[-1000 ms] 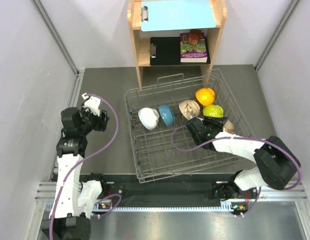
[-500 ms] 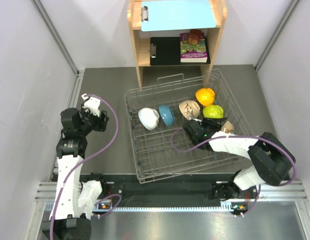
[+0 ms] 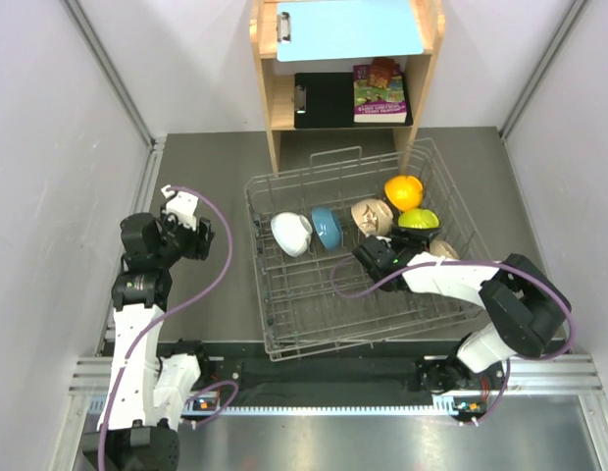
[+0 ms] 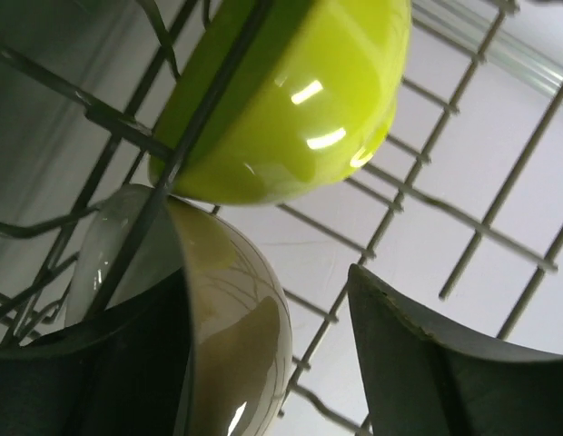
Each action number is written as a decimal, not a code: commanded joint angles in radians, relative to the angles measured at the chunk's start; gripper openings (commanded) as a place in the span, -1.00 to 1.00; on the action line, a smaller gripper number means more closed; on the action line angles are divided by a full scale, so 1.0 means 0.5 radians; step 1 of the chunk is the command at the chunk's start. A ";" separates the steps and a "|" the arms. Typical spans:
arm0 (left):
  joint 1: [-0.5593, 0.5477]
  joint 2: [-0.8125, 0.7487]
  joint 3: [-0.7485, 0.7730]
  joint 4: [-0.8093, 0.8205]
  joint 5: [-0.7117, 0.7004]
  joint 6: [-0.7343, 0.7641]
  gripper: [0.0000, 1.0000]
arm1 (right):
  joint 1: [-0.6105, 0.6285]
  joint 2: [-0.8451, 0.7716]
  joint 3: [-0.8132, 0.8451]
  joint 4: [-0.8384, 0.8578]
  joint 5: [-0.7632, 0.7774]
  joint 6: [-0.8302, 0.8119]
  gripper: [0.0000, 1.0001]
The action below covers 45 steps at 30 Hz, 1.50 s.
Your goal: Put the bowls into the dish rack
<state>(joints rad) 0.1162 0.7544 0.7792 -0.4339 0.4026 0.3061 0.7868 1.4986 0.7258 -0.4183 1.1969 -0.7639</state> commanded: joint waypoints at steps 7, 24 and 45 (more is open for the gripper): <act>0.010 -0.042 -0.012 0.043 0.038 0.001 0.24 | 0.077 0.040 0.140 -0.369 -0.356 0.276 0.40; 0.013 -0.061 0.000 0.018 0.051 0.004 0.24 | 0.052 -0.024 0.184 -0.326 -0.531 0.454 0.43; 0.013 -0.061 0.068 -0.043 0.066 0.017 0.24 | -0.055 -0.168 0.276 -0.369 -1.031 0.804 0.75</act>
<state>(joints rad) 0.1169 0.7353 0.7769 -0.4397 0.4141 0.3061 0.7567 1.4288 0.8410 -0.6037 0.9360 -0.4675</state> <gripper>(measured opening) 0.620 0.860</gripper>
